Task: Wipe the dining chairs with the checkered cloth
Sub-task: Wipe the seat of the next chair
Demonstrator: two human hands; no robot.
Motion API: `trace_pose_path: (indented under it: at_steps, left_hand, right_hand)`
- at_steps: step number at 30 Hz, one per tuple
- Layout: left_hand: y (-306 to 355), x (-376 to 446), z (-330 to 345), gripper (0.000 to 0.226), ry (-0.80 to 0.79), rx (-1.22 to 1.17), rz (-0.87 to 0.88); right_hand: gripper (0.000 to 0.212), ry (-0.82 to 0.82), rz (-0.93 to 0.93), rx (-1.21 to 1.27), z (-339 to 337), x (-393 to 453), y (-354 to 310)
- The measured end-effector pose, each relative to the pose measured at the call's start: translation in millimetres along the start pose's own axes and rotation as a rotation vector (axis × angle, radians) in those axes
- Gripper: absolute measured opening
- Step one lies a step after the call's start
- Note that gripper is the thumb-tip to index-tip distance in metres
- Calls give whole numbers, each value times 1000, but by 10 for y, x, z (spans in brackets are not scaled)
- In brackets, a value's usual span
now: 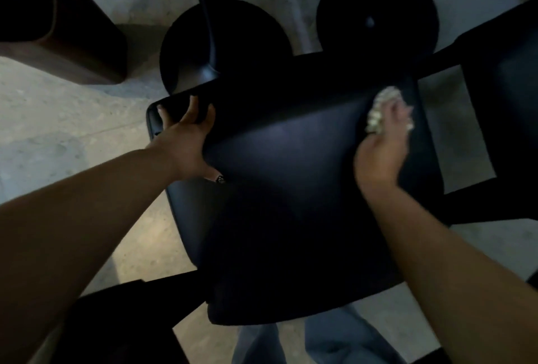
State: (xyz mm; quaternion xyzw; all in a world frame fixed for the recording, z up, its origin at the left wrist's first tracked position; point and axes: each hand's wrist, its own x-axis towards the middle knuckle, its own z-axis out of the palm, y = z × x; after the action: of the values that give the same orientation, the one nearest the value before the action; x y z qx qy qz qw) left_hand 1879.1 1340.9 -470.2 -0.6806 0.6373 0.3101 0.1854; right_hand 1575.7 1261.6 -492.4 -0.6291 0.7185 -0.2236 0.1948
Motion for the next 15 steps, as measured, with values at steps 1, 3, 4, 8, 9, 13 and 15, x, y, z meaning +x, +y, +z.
trace_pose_path:
  at_steps: [1,3,4,8,9,13,15]
  left_hand:
    - [12,12,14,138,10,9,-8]
    - [-10,8,63,139,18,-7,-21]
    - [-26,10,80,140,10,-15,-31]
    - [-48,57,123,142,-5,-30,-56]
    - [-49,62,132,142,-2,-35,-57]
    - [-57,66,157,142,1,-34,-62]
    - [-60,63,162,142,6,-47,-59]
  right_hand:
    - [61,31,83,-33,-107,201,179]
    - [58,23,195,-59,-211,469,410]
    - [55,15,229,-55,-209,537,457]
    - [52,92,262,-53,-46,513,397]
    - [53,113,274,-55,-13,482,363]
    - [55,44,249,-115,97,375,254]
    - [56,47,170,-140,159,282,185]
